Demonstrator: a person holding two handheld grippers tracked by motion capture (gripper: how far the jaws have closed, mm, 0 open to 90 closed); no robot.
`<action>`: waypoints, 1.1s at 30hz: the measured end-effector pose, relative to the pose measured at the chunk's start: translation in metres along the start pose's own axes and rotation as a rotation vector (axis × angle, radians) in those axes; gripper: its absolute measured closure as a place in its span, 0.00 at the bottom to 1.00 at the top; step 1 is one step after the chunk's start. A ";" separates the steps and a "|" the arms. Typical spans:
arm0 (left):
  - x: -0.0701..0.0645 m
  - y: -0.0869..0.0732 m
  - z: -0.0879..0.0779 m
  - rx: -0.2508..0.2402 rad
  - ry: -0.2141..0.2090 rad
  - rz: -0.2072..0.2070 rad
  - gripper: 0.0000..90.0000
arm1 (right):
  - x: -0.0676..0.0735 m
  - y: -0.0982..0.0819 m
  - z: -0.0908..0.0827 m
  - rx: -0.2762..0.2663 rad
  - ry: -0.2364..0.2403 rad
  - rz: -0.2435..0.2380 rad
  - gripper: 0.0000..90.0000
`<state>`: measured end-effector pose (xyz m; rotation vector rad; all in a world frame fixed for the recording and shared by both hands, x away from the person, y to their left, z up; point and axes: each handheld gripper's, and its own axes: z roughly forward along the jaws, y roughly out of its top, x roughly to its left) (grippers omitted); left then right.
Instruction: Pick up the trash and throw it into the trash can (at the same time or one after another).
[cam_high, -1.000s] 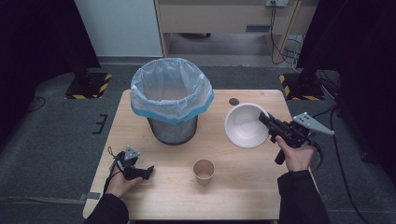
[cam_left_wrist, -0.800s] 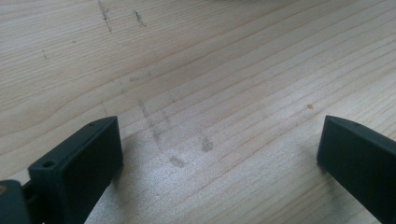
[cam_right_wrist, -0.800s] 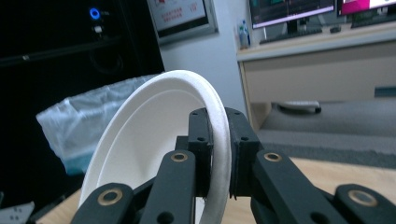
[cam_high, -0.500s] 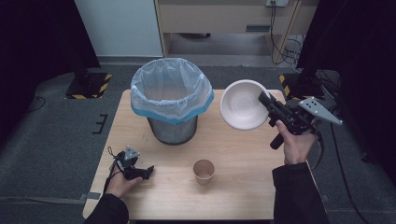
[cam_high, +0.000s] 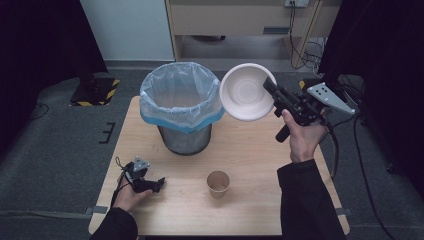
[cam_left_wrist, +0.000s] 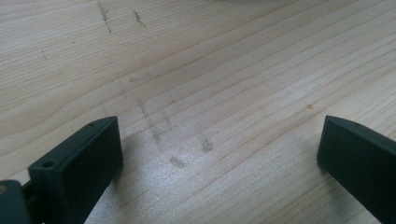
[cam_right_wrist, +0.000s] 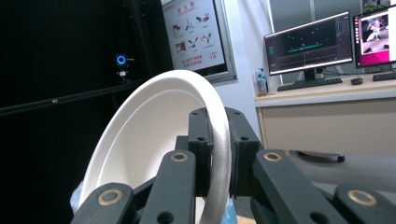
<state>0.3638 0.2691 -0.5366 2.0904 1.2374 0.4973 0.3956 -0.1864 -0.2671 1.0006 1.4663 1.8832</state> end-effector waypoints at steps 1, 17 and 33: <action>0.000 0.000 0.000 0.000 0.000 0.000 0.00 | 0.001 0.001 0.003 -0.004 0.001 -0.001 0.92; 0.000 0.000 0.000 -0.001 -0.001 0.001 0.00 | 0.029 0.009 0.059 -0.029 0.033 -0.007 0.92; 0.000 0.000 0.000 -0.002 -0.002 0.002 0.00 | 0.047 -0.004 0.117 -0.008 0.039 -0.011 0.92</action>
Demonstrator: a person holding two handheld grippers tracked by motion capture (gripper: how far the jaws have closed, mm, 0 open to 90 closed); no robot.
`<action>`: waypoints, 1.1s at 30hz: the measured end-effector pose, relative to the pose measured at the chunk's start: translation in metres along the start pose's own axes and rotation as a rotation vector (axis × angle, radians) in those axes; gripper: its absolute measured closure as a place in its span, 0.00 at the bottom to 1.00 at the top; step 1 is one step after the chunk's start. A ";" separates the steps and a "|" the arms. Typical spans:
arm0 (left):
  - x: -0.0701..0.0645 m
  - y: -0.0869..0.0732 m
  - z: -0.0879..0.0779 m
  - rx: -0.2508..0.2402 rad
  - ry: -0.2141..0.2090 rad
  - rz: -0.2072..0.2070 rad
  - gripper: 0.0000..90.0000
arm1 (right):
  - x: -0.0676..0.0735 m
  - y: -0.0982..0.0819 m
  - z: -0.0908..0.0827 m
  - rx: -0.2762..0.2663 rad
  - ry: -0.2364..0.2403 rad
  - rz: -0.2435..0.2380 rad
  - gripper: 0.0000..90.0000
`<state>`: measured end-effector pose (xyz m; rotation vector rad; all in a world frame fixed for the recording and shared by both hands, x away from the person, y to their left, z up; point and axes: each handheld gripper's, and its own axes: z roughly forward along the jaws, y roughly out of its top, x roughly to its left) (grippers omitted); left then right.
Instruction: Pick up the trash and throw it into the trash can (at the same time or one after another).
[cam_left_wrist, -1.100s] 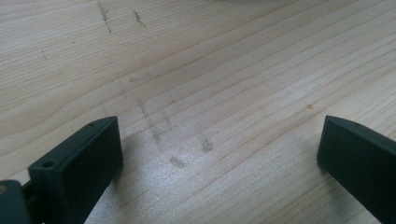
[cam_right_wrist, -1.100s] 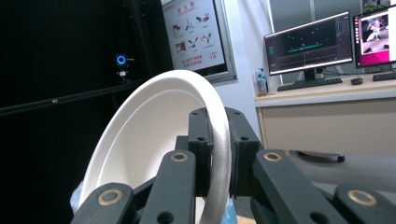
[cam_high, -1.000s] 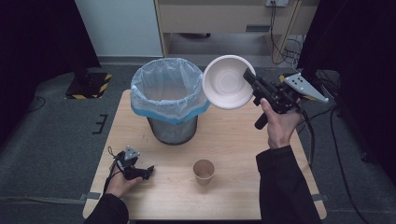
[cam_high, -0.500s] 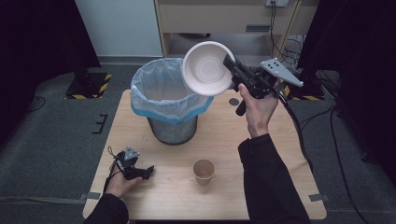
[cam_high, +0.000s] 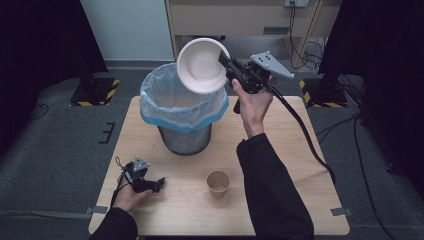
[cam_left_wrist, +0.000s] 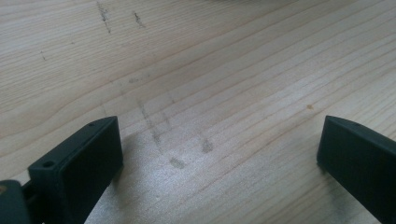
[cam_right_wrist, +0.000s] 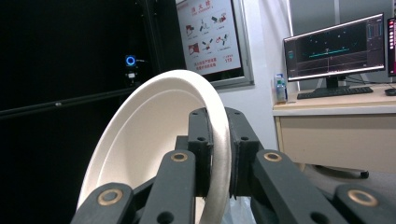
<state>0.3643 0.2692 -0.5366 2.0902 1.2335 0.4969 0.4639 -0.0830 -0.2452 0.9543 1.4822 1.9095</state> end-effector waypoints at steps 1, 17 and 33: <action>0.000 0.000 0.000 0.000 0.000 0.000 0.00 | 0.000 -0.001 0.002 -0.001 0.000 0.006 0.92; 0.000 0.001 0.001 0.000 -0.003 0.003 0.00 | -0.001 -0.042 0.061 0.073 -0.056 0.024 0.91; 0.000 0.001 0.001 0.000 -0.003 0.003 0.00 | 0.009 -0.039 0.046 0.163 0.047 -0.048 0.60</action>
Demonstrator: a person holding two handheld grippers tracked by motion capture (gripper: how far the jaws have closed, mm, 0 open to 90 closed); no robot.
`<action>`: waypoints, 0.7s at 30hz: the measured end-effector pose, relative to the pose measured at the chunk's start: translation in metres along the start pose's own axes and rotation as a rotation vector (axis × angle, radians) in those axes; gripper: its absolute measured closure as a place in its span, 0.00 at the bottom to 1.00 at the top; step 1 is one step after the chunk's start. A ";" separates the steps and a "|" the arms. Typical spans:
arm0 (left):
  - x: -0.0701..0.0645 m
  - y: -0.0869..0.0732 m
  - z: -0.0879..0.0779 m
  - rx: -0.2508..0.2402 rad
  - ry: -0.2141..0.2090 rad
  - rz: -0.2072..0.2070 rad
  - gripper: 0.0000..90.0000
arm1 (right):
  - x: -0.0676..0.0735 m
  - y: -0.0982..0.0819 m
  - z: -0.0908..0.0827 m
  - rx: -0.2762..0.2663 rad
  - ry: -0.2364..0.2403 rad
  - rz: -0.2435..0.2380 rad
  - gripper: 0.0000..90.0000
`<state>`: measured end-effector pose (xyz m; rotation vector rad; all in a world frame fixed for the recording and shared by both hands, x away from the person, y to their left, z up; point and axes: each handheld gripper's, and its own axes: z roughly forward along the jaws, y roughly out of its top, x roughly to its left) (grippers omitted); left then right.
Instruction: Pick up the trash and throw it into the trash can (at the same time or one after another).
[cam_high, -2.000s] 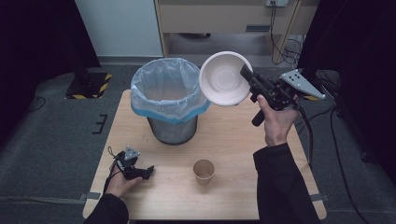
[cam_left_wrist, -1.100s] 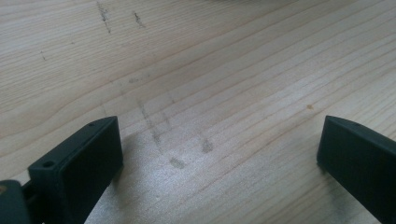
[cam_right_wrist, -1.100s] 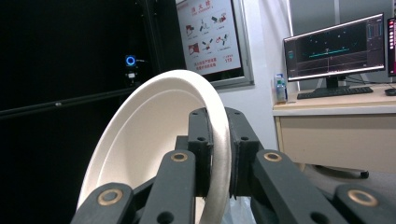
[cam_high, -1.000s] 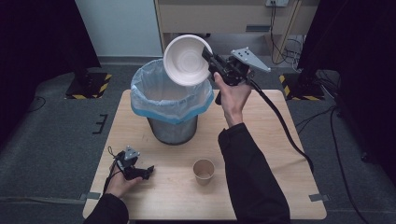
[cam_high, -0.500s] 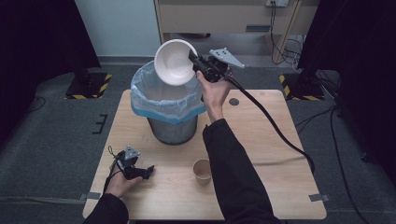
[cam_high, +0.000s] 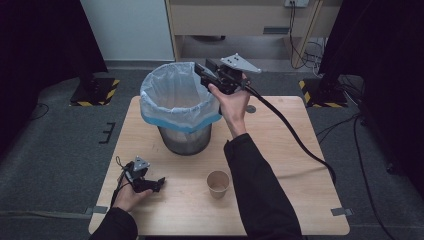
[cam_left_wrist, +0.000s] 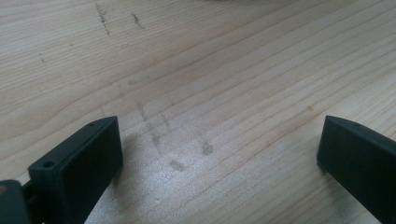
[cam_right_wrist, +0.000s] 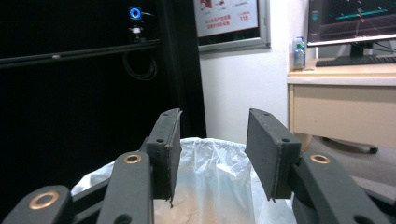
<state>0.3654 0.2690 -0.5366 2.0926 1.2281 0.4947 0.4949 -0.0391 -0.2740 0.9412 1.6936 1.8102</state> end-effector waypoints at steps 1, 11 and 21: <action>0.000 0.000 0.000 0.000 0.000 0.000 0.00 | -0.002 0.001 -0.007 -0.006 0.007 0.007 0.60; 0.000 0.000 0.000 0.003 0.000 0.001 0.00 | -0.031 -0.014 -0.087 0.045 -0.029 -0.008 0.62; 0.000 0.000 0.000 0.003 0.002 -0.001 0.00 | -0.048 -0.068 -0.142 0.164 -0.014 0.018 0.60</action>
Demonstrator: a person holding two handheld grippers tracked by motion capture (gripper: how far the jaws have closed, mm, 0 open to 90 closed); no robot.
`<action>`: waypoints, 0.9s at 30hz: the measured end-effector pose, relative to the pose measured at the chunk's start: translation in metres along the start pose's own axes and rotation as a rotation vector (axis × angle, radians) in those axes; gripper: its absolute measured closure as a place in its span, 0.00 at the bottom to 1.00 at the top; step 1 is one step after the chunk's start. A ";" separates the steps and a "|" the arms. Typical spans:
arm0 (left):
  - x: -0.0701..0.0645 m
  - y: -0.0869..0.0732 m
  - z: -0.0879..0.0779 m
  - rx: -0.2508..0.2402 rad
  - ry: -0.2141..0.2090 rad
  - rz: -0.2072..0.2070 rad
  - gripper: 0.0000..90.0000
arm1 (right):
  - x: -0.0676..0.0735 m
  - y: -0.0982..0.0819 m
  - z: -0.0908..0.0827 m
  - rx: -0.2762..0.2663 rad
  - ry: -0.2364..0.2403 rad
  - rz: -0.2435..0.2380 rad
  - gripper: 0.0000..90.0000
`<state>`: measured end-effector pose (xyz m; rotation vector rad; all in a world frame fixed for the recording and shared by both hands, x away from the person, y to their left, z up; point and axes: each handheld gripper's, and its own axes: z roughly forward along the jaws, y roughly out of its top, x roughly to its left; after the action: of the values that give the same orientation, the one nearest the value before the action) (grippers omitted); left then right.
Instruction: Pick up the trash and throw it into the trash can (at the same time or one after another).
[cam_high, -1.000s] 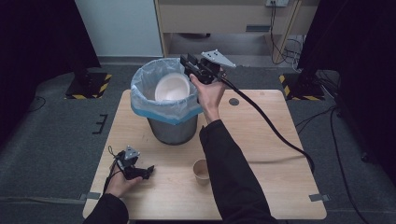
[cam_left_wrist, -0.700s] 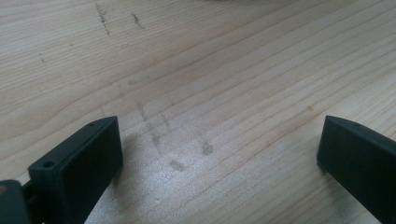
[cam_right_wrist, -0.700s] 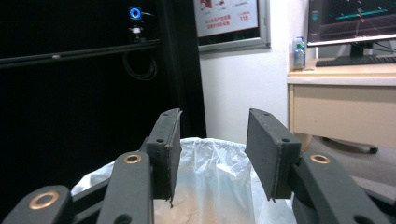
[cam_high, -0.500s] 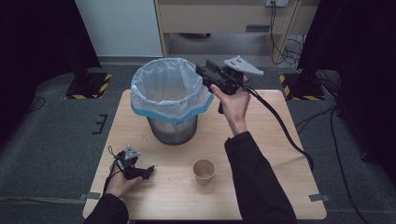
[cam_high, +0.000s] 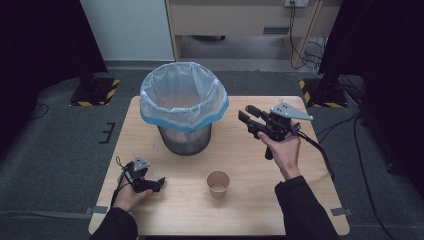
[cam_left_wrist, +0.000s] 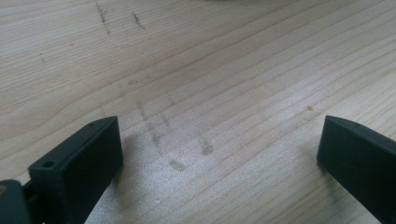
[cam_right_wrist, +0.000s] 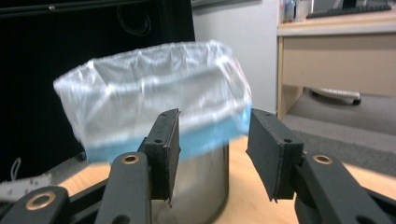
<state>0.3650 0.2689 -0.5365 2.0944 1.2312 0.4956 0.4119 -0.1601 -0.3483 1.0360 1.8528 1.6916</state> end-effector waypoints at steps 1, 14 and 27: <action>0.000 0.000 0.000 0.000 0.000 0.000 0.00 | -0.002 -0.006 -0.002 0.009 0.002 0.003 0.59; 0.000 0.000 0.000 0.000 0.001 0.000 0.00 | -0.001 -0.081 -0.010 0.223 0.053 0.004 0.57; 0.000 0.000 0.000 0.000 0.000 0.000 0.00 | 0.024 -0.122 0.006 0.368 0.147 -0.010 0.60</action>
<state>0.3650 0.2689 -0.5365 2.0938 1.2316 0.4960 0.3723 -0.1355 -0.4634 1.0575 2.3214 1.4875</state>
